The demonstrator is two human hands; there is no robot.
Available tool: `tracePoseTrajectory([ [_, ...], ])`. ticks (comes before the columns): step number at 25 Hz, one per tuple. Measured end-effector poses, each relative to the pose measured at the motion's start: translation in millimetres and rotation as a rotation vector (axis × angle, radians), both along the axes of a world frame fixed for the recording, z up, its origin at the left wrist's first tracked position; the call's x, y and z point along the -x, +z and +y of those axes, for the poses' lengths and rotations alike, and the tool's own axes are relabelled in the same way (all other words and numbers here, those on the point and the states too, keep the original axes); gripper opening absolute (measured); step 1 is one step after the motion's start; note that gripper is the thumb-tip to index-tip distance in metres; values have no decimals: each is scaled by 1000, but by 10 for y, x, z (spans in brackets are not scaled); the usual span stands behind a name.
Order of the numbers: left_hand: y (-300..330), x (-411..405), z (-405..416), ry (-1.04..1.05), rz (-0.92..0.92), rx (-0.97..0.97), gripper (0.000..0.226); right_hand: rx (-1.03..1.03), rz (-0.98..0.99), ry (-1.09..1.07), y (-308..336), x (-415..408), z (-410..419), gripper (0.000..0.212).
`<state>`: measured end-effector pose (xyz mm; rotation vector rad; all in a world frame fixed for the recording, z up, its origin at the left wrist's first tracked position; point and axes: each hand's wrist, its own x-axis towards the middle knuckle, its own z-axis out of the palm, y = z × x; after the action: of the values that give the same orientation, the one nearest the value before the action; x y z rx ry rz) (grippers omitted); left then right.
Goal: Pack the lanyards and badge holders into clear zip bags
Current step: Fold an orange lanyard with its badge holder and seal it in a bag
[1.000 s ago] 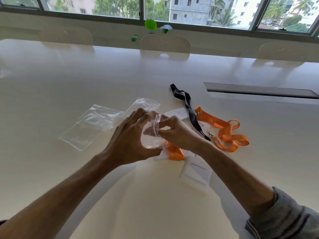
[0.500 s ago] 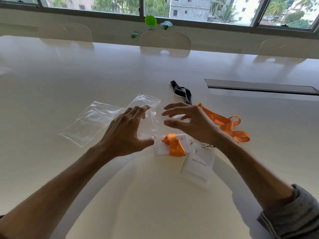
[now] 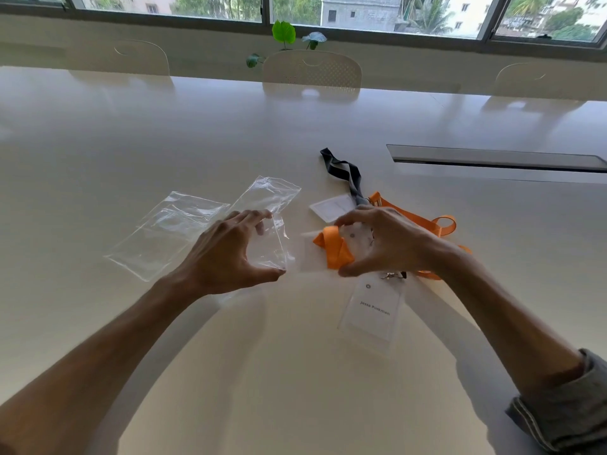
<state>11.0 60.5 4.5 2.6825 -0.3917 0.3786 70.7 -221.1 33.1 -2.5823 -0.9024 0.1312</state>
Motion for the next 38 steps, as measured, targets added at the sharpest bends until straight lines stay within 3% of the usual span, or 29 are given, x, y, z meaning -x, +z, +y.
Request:
tracePoseTrajectory([
  [5, 14, 1, -38, -29, -34, 10, 91, -187, 7, -34, 62, -46, 73, 82],
  [10, 4, 29, -117, -46, -86, 57, 90, -265, 216, 41, -16, 9, 205, 78],
  [14, -34, 50, -176, -81, -82, 44, 89, -460, 417, 125, -48, 68, 292, 58],
  [18, -61, 49, -217, -106, -70, 75, 86, -597, 553, 62, -123, 70, 380, 40],
  [25, -99, 80, -281, -92, -48, 121, 95, -708, 546, -126, -249, 97, 462, 39],
  [29, -79, 82, -297, -84, -70, 140, 95, -746, 533, -118, -248, 177, 529, 31],
  [38, -66, 175, -410, -104, -64, 115, 96, -706, 403, -133, -195, 346, 624, 52],
])
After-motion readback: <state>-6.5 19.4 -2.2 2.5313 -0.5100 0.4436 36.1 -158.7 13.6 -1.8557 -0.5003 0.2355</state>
